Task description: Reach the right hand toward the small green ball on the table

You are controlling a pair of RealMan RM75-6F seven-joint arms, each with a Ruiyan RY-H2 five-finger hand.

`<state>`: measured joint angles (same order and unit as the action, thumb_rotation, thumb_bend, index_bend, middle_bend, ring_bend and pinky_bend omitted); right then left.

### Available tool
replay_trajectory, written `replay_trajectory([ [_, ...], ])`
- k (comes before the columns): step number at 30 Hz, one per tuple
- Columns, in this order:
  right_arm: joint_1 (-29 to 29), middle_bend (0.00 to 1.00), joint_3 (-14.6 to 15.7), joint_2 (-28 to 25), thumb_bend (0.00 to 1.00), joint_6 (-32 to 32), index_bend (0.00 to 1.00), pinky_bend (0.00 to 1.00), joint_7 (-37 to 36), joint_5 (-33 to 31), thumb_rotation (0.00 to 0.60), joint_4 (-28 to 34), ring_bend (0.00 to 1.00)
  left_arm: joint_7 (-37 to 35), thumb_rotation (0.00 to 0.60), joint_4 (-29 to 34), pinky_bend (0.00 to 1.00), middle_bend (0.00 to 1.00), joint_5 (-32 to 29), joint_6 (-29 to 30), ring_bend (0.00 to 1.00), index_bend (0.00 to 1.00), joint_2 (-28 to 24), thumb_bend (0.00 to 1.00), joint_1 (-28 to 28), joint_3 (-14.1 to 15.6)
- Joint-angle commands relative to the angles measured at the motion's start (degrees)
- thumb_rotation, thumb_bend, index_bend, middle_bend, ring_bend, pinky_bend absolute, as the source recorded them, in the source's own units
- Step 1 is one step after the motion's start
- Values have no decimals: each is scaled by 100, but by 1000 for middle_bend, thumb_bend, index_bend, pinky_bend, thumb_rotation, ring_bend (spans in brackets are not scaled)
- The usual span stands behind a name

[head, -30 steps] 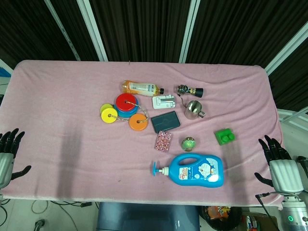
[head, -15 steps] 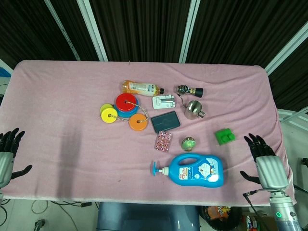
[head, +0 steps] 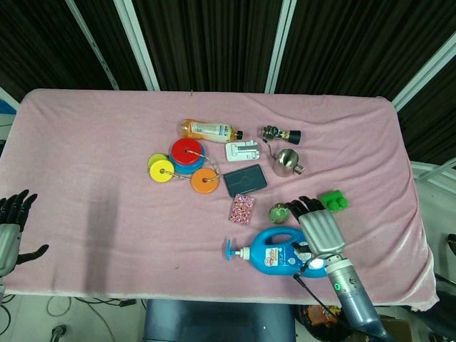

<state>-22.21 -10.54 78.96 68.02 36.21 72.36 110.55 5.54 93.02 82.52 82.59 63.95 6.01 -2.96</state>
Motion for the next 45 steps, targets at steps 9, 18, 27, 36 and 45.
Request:
replay_trajectory([
  [9,-652,357,-230,812,99,-65,345,257,857,-1013,600,-316,206,-123,600,62,0,0,-77,-74,0,0,-68,0,11,-9],
  [18,-947,355,-391,1073,98,-8,349,257,753,-1349,600,-644,207,-144,600,89,0,0,-119,-93,0,0,-82,0,13,-15],
  [27,-1290,349,-556,1258,99,-146,349,257,777,-1985,600,-994,206,-148,600,127,0,0,-166,-150,0,0,-110,0,27,-11],
  [36,-1569,345,-636,1423,106,-248,349,257,665,-2432,600,-1524,207,-161,600,173,0,0,-224,-209,0,0,-141,0,39,-12],
  [45,-1634,348,-511,1390,122,-292,349,257,464,-2614,600,-1588,207,-124,600,213,0,0,-284,-261,0,0,-158,0,53,-11],
])
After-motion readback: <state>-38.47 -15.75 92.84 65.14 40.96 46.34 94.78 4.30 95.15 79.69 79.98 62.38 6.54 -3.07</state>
